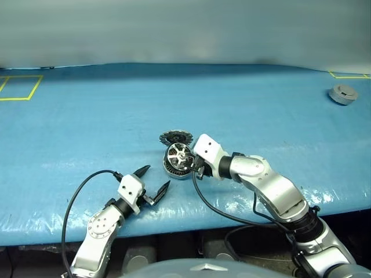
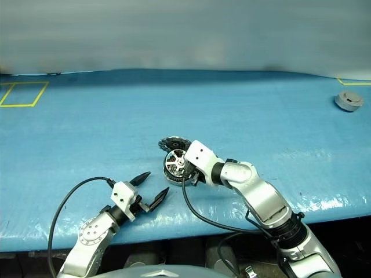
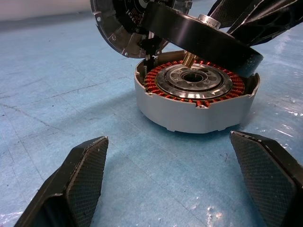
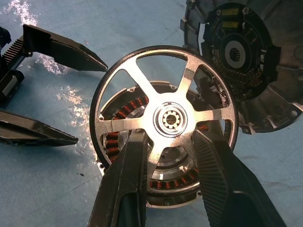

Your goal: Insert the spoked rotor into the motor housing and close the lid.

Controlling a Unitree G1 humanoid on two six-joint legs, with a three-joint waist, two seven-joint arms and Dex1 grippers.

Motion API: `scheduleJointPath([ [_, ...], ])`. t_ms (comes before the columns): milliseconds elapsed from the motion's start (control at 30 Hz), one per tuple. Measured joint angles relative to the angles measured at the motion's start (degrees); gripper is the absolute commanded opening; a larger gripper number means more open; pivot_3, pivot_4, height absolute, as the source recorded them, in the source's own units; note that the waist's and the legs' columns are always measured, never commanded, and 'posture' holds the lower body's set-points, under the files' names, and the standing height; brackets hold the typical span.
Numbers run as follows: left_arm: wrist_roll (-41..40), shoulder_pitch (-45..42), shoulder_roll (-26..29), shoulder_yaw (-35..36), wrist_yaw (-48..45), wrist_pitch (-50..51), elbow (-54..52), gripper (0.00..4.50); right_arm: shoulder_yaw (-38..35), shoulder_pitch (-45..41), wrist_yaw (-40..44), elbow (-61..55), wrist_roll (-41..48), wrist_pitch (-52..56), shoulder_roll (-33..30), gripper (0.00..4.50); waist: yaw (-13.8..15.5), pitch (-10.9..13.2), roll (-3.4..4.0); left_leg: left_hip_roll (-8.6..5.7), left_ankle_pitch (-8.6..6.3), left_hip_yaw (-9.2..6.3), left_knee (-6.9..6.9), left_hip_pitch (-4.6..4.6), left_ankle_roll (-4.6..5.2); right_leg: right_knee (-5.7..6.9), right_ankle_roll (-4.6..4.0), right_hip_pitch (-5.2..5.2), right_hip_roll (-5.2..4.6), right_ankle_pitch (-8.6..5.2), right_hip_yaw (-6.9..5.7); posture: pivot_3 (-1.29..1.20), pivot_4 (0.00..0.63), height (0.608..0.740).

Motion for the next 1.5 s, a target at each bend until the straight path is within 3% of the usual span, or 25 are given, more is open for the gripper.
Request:
scheduleJointPath([
  [433,0.0,0.0,-0.3,0.0,0.0,0.0,0.0,4.5,1.1,0.1,1.9,0.0,-1.4,-0.3,-2.1,1.15,0.0,0.0,0.0,0.0,0.0,0.0,0.01,0.03,0.0,0.0,0.0,0.03,0.0,0.0,0.0,0.0,0.15,0.74],
  [667,0.0,0.0,-0.6,0.0,0.0,-0.1,0.0,4.5,1.1,0.1,1.1,2.2,-2.2,-0.7,0.2,3.39,0.0,0.0,-0.02,0.0,0.0,0.01,0.02,0.04,0.0,0.04,0.0,0.03,0.01,0.0,0.01,0.0,0.15,0.74],
  [933,0.0,0.4,-0.7,0.0,0.0,-0.3,0.0,4.5,-5.7,-2.0,2.1,-4.1,2.6,5.3,-0.1,3.39,0.0,0.0,-0.01,0.01,0.0,-0.02,0.04,0.03,0.0,0.04,0.01,0.04,-0.01,0.01,0.01,0.0,0.15,0.74],
  [1100,0.0,0.8,-0.7,0.1,0.0,-0.9,0.0,4.5,-11.5,-5.9,7.6,-3.7,5.7,7.8,-11.0,2.16,0.3,0.0,-0.02,-0.01,0.0,0.03,0.07,0.03,0.0,0.01,0.0,0.04,-0.06,0.01,0.01,0.0,0.15,0.74],
  [1300,0.1,0.9,-0.8,0.1,0.1,-1.1,0.0,4.5,-11.1,-10.5,4.3,9.3,1.0,3.9,-10.4,0.1,-0.1,0.0,-0.01,0.03,0.0,0.23,0.02,0.04,0.0,0.07,-0.06,-0.01,0.06,0.03,0.02,0.0,0.15,0.74],
  [1500,0.0,1.3,-0.8,0.0,0.0,-1.1,0.0,4.5,-9.0,-15.4,2.9,21.2,-2.7,-6.4,-4.0,0.04,-0.1,0.0,0.01,-0.01,0.0,0.26,0.0,0.02,0.01,0.07,-0.09,-0.02,0.06,0.1,0.08,0.0,0.15,0.74],
])
